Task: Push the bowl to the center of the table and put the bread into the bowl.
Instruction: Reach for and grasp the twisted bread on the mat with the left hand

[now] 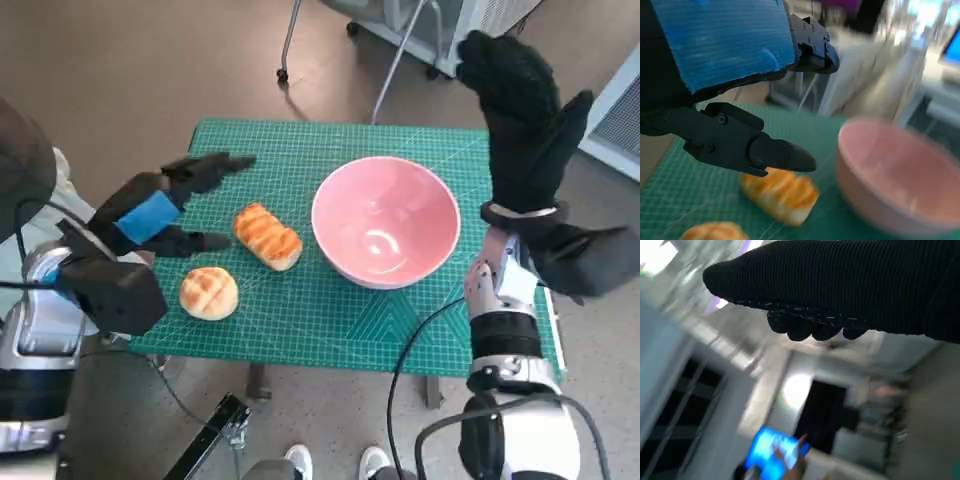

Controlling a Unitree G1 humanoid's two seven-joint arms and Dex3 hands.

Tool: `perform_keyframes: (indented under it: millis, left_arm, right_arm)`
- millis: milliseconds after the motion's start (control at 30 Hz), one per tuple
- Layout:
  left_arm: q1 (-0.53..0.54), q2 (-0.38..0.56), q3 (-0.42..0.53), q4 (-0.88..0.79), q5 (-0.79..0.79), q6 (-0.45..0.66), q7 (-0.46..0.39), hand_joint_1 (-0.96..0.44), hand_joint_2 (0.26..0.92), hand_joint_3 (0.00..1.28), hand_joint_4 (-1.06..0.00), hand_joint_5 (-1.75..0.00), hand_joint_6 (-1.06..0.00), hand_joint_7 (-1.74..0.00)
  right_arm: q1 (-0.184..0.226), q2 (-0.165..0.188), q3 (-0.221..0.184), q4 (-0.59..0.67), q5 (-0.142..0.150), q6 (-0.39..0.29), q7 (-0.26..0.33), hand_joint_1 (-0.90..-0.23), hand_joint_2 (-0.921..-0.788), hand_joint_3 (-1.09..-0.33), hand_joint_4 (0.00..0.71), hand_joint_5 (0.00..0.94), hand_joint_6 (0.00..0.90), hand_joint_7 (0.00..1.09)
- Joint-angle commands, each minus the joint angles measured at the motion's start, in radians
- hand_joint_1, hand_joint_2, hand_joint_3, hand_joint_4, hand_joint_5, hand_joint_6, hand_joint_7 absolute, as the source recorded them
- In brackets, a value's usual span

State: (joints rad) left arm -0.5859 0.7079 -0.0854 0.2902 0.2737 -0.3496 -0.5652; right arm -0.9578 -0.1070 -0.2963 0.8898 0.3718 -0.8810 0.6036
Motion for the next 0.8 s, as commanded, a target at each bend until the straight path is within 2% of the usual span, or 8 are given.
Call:
perform_keyframes:
  millis: [33, 200, 500, 800]
  left_arm:
    - [-0.069, 0.019, -0.062, 0.071, 0.059, -0.029, -0.031, -0.19, 0.822, 0.00, -0.26, 0.00, -0.32, -0.21]
    - [-0.127, 0.008, -0.117, 0.159, 0.116, -0.067, -0.027, -0.18, 0.818, 0.00, -0.26, 0.00, -0.33, -0.20]
    - [-0.236, -0.043, -0.209, 0.356, 0.213, -0.108, 0.023, -0.18, 0.818, 0.00, -0.26, 0.00, -0.34, -0.18]
    - [-0.313, -0.107, -0.278, 0.504, 0.292, -0.106, 0.095, -0.18, 0.818, 0.00, -0.26, 0.00, -0.34, -0.17]
  right_arm:
    - [0.054, 0.015, 0.025, -0.066, 0.018, 0.017, 0.035, -0.678, -0.921, -0.723, 0.360, 0.015, 0.075, 0.87]
    - [0.082, 0.021, 0.055, -0.139, 0.002, 0.027, 0.022, -0.663, -0.921, -0.729, 0.358, 0.014, 0.054, 0.91]
    - [0.112, 0.017, 0.101, -0.225, -0.047, 0.019, -0.013, -0.650, -0.921, -0.746, 0.358, 0.014, 0.033, 0.93]
    - [0.134, 0.006, 0.129, -0.279, -0.070, 0.041, -0.041, -0.661, -0.921, -0.760, 0.357, 0.015, 0.008, 0.96]
